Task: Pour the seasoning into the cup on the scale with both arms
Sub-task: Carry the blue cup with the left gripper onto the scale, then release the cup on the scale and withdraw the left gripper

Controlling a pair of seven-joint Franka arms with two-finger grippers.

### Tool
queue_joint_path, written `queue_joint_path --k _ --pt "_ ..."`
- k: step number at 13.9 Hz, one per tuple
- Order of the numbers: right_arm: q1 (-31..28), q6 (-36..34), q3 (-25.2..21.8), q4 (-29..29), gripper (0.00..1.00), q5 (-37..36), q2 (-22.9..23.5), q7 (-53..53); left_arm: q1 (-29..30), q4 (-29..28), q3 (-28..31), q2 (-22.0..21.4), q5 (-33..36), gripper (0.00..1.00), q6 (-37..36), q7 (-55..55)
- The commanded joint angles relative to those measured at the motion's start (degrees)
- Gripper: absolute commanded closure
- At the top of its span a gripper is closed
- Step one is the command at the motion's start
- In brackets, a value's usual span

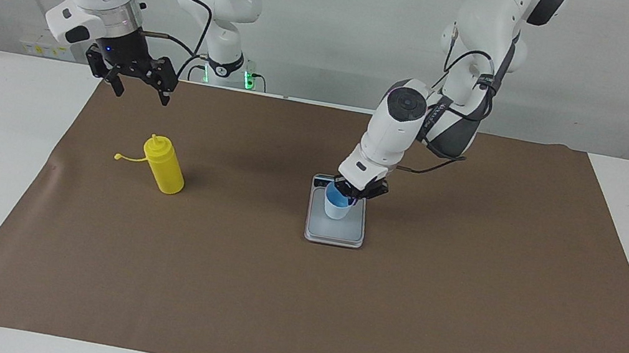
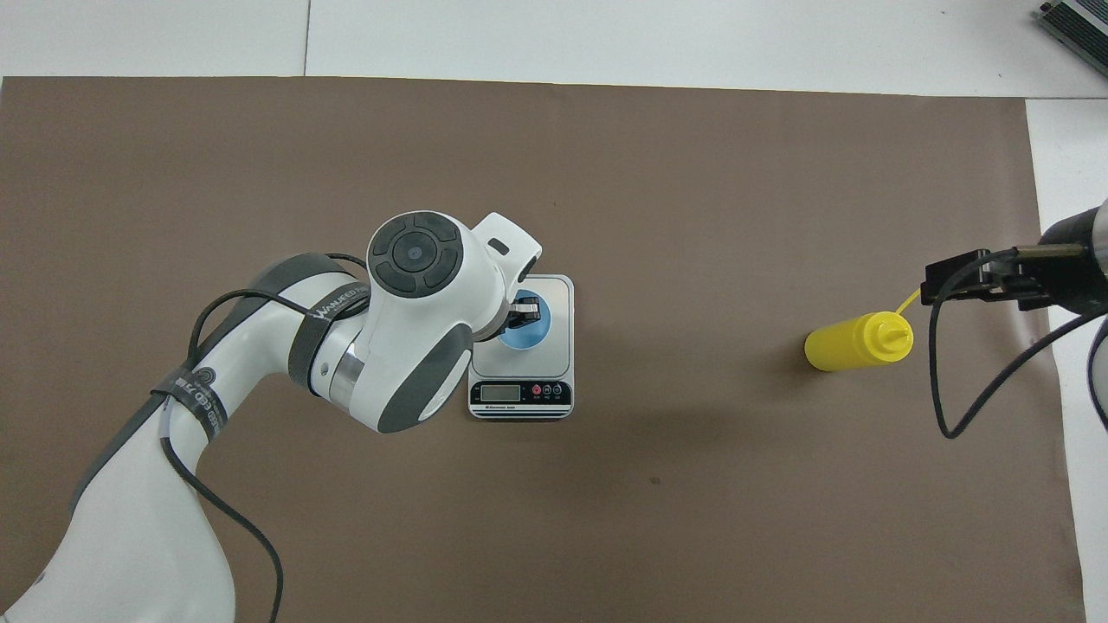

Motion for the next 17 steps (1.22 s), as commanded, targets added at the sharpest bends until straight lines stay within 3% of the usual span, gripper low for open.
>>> queue_joint_path --k 1,5,6,8,9,12,17 --pt "-0.3 0.6 0.3 -2.0 0.0 -0.7 -1.6 0.1 -1.2 -1.1 0.8 -0.3 1.5 1.0 1.6 -1.1" --pt "-0.3 0.5 0.3 -2.0 0.0 -0.7 -1.6 0.1 -1.1 -1.3 0.8 -0.3 1.5 0.98 2.3 -1.0" --pt "-0.3 0.6 0.3 -2.0 0.0 -0.7 -1.6 0.1 -1.1 -1.3 0.8 -0.3 1.5 0.89 2.3 -1.0" --pt "-0.3 0.6 0.3 -2.0 0.0 -0.7 -1.6 0.1 -0.9 -1.1 0.9 -0.3 1.6 0.15 2.1 -0.6" --pt "-0.3 0.6 0.3 -2.0 0.0 -0.7 -1.6 0.1 -0.8 -0.5 0.9 -0.3 1.7 0.0 1.6 -0.5" --pt "-0.3 0.6 0.3 -2.0 0.0 -0.7 -1.6 0.1 -0.3 2.4 1.0 -0.7 4.3 0.0 -2.1 -0.3" --pt "-0.4 0.6 0.3 -2.0 0.0 -0.7 -1.7 -0.2 4.0 4.3 1.3 -6.0 4.7 0.0 -8.6 1.2"
